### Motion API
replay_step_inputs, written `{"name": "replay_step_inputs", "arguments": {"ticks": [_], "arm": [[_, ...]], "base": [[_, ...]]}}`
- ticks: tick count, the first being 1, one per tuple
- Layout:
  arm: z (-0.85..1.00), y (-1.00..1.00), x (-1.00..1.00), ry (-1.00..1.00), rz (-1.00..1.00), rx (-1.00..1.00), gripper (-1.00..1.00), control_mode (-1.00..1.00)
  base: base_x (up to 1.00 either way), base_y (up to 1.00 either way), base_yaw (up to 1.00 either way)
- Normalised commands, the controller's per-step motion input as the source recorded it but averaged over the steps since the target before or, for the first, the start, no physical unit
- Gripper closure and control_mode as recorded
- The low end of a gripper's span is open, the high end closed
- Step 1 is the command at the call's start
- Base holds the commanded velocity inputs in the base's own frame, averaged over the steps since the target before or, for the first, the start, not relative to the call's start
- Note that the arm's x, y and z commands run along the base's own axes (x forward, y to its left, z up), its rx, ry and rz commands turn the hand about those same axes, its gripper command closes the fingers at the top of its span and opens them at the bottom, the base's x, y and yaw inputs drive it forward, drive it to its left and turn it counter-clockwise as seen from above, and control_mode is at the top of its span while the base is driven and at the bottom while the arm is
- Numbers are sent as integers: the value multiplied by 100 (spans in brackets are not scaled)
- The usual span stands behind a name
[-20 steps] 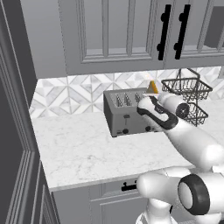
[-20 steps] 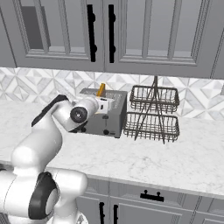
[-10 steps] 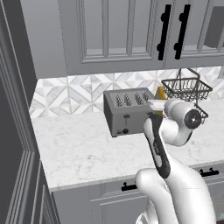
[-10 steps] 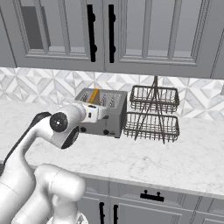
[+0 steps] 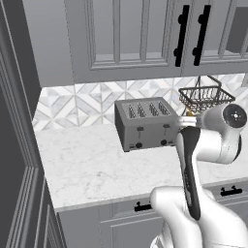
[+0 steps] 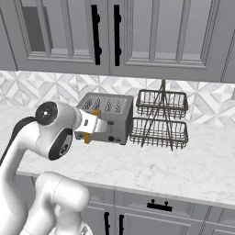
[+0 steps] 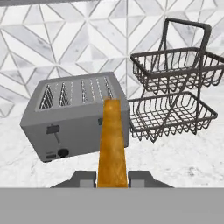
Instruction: Start the toaster. Once the lever pops up, take the bread to the plate on the dining counter.
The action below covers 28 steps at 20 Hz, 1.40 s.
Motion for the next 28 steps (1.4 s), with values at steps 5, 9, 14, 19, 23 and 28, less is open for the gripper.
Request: {"name": "replay_step_inputs", "arguments": {"ticks": [5, 9, 14, 19, 23, 28], "arm": [[-23, -6, -44, 20, 0, 0, 100, -100], [-16, -2, -34, 16, 0, 0, 100, -100], [-1, -4, -23, 3, 0, 0, 100, 100], [0, 0, 0, 0, 0, 0, 100, 100], [0, 0, 0, 0, 0, 0, 100, 100], [0, 0, 0, 0, 0, 0, 100, 100]], "base": [[0, 0, 0], [0, 0, 0], [-56, -13, 0], [-89, -58, -24], [-8, -79, -66], [0, -80, -73]]}}
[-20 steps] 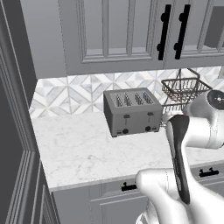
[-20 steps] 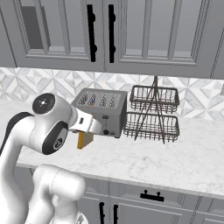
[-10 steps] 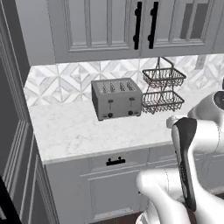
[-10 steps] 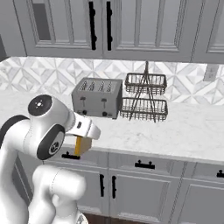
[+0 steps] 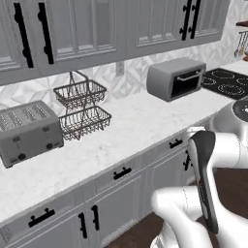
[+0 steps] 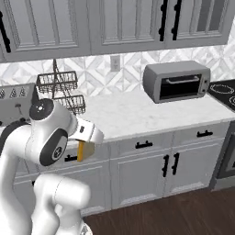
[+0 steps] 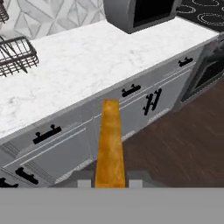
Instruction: Start the toaster. Once the lever pops up, take the bread to the plate on the dining counter.
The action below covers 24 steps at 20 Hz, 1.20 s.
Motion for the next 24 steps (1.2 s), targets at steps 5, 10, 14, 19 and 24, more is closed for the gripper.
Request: {"name": "replay_step_inputs", "arguments": {"ticks": [5, 10, 14, 19, 24], "arm": [[0, 0, 0, 0, 0, 0, 100, 100], [0, 0, 0, 0, 0, 0, 100, 100], [0, 0, 0, 0, 0, 0, 100, 100], [0, 0, 0, 0, 0, 0, 100, 100], [0, 0, 0, 0, 0, 0, 100, 100]], "base": [[0, -90, -68], [16, -91, -58], [45, -91, -48], [79, -87, -38], [100, -64, -26]]}}
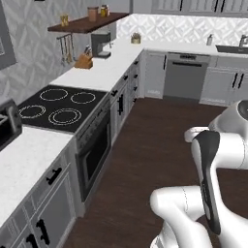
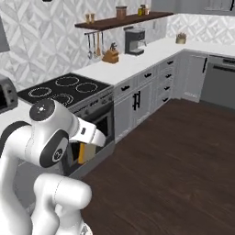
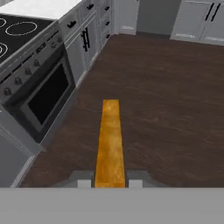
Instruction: Start the toaster. Once the lever pops up, take the bread to the plate on the dining counter.
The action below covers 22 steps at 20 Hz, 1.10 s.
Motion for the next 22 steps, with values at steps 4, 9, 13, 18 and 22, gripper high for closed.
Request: {"name": "replay_step_inputs", "arguments": {"ticks": [4, 9, 13, 18, 22], "arm": [[0, 0, 0, 0, 0, 0, 100, 100], [0, 0, 0, 0, 0, 0, 100, 100], [0, 0, 0, 0, 0, 0, 100, 100], [0, 0, 0, 0, 0, 0, 100, 100], [0, 0, 0, 0, 0, 0, 100, 100]], "base": [[100, -73, -26], [65, -98, -43], [45, -100, -47], [47, -100, -44], [56, -100, -30]]}}
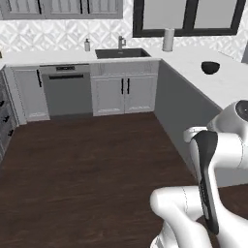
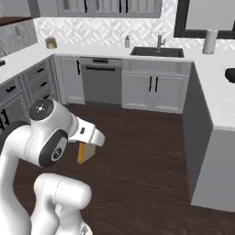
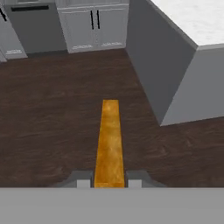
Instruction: Start the toaster. Once the lever pops up, take the bread to the plate on the dining counter.
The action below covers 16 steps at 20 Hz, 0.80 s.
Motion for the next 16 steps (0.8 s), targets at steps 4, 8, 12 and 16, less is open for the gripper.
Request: {"name": "replay_step_inputs", "arguments": {"ticks": [4, 8, 12, 16], "arm": [[0, 0, 0, 0, 0, 0, 100, 100], [0, 0, 0, 0, 0, 0, 100, 100], [0, 0, 0, 0, 0, 0, 100, 100], [0, 0, 0, 0, 0, 0, 100, 100]], "base": [[87, -100, -20], [78, -100, -16], [16, -100, -3], [0, -100, 0]]}}
